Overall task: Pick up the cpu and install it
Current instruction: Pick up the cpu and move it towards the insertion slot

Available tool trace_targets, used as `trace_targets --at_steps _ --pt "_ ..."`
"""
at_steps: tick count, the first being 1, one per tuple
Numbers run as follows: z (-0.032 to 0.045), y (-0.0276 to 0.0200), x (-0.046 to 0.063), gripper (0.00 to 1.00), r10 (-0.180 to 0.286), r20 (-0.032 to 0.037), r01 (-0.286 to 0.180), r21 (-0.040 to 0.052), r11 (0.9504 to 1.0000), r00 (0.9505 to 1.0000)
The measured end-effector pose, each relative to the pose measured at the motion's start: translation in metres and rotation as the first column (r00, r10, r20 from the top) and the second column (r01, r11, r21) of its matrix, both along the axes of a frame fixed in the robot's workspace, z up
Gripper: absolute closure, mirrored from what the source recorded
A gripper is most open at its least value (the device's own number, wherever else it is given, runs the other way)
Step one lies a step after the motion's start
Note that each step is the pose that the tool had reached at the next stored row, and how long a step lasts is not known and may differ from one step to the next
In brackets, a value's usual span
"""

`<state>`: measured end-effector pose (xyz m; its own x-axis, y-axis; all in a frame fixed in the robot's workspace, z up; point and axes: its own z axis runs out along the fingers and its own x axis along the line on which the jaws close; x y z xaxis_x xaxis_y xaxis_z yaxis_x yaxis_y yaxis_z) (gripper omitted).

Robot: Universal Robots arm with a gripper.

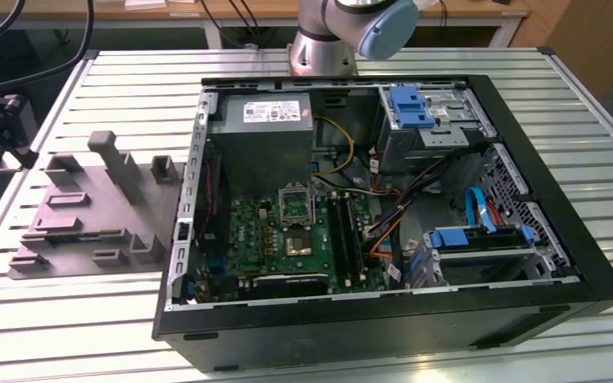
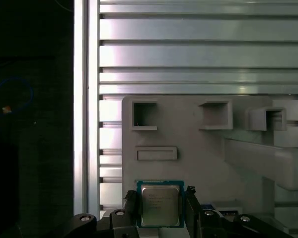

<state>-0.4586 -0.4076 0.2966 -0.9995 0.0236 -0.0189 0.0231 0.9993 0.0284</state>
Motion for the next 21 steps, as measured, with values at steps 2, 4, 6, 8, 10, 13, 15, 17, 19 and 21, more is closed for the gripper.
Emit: trace_targets --at_steps 2,4,6,8,10,13,15,17,19,21 --pt "0.0013 0.0000 0.0000 0.53 0.000 -0.0002 0.000 -0.0001 1.0000 1.0000" --pt "0.0016 0.0000 0.0001 0.53 0.000 0.0003 0.000 0.0001 1.0000 1.0000" --pt "0.0023 0.0000 0.0000 0.53 0.000 0.0001 0.000 0.0000 1.0000 1.0000" --pt "0.0034 0.0000 0.0000 0.53 -0.001 -0.0002 0.001 -0.0002 1.0000 1.0000" --pt "0.0042 0.0000 0.0000 0.53 -0.001 0.0001 0.001 0.0000 1.0000 1.0000" --pt "0.0047 0.0000 0.0000 0.53 -0.001 0.0001 0.001 0.0000 1.0000 1.0000" --pt "0.0053 0.0000 0.0000 0.53 -0.001 -0.0001 0.001 -0.0001 1.0000 1.0000" --pt "0.0060 0.0000 0.0000 0.53 -0.002 -0.0001 0.002 -0.0003 1.0000 1.0000" --pt "0.0073 0.0000 0.0000 0.53 -0.003 -0.0001 0.003 -0.0004 1.0000 1.0000" --pt "0.0078 0.0000 0.0000 0.53 -0.003 0.0002 0.003 -0.0003 1.0000 1.0000"
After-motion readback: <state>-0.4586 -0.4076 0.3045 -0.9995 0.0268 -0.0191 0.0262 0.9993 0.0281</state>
